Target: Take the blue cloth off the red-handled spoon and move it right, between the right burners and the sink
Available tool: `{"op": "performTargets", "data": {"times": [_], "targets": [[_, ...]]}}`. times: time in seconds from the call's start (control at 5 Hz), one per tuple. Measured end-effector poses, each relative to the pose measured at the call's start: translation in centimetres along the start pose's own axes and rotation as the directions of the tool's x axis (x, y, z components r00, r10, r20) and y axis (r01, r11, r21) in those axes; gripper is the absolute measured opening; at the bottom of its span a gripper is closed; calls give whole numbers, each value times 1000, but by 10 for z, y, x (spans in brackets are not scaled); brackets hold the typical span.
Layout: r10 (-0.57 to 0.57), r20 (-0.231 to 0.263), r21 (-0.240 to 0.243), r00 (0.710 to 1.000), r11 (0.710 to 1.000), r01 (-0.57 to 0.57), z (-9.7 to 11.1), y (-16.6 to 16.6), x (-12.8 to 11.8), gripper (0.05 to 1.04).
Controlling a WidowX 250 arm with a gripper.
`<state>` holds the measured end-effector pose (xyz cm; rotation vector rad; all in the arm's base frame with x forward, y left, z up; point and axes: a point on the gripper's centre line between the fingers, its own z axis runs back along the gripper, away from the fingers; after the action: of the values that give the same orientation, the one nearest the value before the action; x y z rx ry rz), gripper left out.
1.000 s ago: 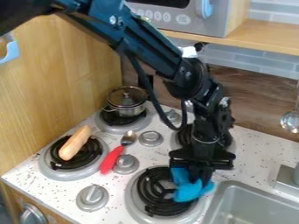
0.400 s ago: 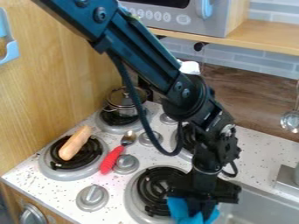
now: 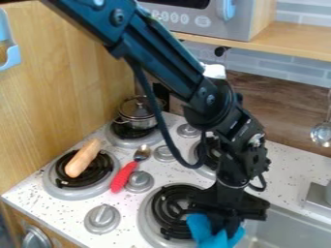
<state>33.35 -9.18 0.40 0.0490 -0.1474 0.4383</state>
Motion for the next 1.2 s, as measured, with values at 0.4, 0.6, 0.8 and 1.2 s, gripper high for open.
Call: {"op": "performTargets", "data": {"times": [0.4,0.6,0.8,1.2], "targets": [[26,44,-4,999,1000,-26,2,-23,43,120],[55,69,4,996,998,-55,4,-20,64,120],[75,101,18,992,997,-77,1,-20,88,120],[118,119,18,986,993,-120,0,-20,108,120]]}}
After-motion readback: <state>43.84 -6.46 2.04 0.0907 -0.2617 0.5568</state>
